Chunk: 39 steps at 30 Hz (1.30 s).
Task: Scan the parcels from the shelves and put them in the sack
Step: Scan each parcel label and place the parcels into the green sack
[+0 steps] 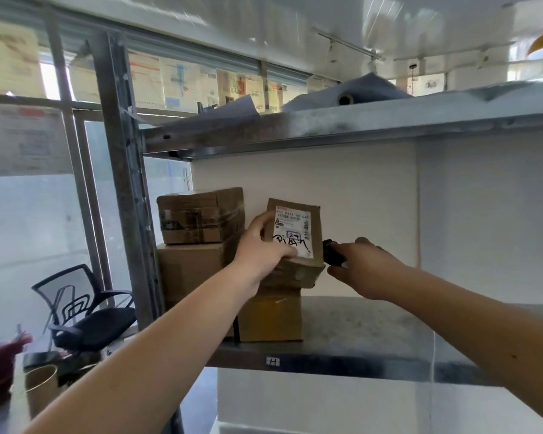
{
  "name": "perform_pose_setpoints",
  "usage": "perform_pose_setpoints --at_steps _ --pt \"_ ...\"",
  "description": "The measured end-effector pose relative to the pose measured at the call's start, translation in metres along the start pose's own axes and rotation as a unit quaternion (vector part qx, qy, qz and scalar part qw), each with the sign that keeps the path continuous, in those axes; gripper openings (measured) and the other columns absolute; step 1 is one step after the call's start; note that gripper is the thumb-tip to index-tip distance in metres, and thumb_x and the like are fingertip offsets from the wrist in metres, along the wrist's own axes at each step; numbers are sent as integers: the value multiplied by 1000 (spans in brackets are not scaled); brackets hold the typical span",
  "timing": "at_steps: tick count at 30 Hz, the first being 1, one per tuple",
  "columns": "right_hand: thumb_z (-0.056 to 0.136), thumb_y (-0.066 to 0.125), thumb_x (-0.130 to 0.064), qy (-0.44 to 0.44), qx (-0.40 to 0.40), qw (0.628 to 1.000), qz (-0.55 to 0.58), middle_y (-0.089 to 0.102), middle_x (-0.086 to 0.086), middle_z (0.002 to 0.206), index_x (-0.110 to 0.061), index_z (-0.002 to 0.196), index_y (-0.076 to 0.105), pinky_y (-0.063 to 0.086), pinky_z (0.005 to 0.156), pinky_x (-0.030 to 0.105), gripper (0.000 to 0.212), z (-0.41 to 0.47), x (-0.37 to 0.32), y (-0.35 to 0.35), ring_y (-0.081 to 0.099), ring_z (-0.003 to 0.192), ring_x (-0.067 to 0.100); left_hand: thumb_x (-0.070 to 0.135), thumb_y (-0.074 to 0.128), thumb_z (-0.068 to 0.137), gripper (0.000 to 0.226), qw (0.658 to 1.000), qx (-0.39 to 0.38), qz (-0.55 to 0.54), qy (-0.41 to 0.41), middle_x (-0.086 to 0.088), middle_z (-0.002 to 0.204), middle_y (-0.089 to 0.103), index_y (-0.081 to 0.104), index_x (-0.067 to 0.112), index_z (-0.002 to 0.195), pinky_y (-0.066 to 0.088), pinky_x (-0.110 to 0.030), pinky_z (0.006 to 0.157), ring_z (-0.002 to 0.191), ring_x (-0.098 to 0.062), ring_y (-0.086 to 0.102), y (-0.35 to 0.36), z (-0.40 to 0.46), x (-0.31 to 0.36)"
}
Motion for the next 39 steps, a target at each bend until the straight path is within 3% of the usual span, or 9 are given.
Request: perform_pose_setpoints --at_steps 5,9,13,16,19,23,27,32,39 --pt "102 53 -50 -2 39 999 -3 47 6 107 -34 151 41 57 85 43 53 -27 32 -17 58 89 28 -1 93 69 108 995 -86 -22 44 7 143 55 40 65 137 58 -18 80 126 -17 57 27 -7 -10" --pt "102 52 -51 11 45 999 -7 45 5 105 -34 156 37 57 83 42 59 -51 67 -25 58 87 27 24 101 65 126 989 -86 54 111 20 149 33 19 68 150 42 -8 87 119 5 44 63 -9 -13" --pt "101 52 -54 39 39 998 6 45 2 103 -35 156 38 55 79 37 59 -79 107 -26 58 84 24 44 101 53 119 980 -87 89 155 16 148 34 25 76 139 42 -25 100 131 -10 43 108 -18 -23" --pt "101 49 -58 63 29 997 17 45 -1 100 -36 153 42 48 68 29 57 -100 136 -26 57 80 19 45 100 53 119 972 -119 93 181 29 137 28 27 73 144 40 -15 95 125 2 41 141 -26 -33" --pt "102 49 -57 78 35 996 34 46 -4 96 -34 147 50 38 59 20 51 -121 161 -30 56 77 14 45 98 51 122 967 -124 91 202 26 139 27 27 68 148 39 -16 100 129 2 38 172 -33 -41" --pt "101 52 -55 127 71 985 92 58 -5 83 -38 143 56 37 45 15 45 -148 190 -43 58 60 7 45 99 53 124 962 -123 108 218 17 148 21 23 69 148 39 3 90 126 4 40 208 -36 -47" --pt "100 56 -52 152 48 976 147 60 -14 54 -45 136 61 31 37 16 37 -182 209 -50 51 41 0 56 99 53 123 945 -127 162 254 23 158 2 21 72 147 34 -28 115 140 -17 39 240 -40 -51" --pt "98 57 -54 140 -27 981 134 58 -26 54 -45 138 61 32 39 14 41 -215 208 -53 51 43 -1 65 88 49 119 928 -118 215 279 18 163 -5 23 71 148 42 -52 118 147 -26 34 265 -46 -54" --pt "99 54 -58 129 -92 984 83 61 -9 67 -44 134 64 34 44 15 39 -233 194 -51 49 47 4 57 97 55 123 913 -105 254 301 14 166 -5 17 75 147 41 -57 117 149 -31 31 263 -47 -50"
Point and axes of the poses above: each hand's wrist, its own z-axis towards the middle knuckle, its own y-axis out of the palm, x = y × z, the point moved 2 cm from there along z, towards the middle knuckle
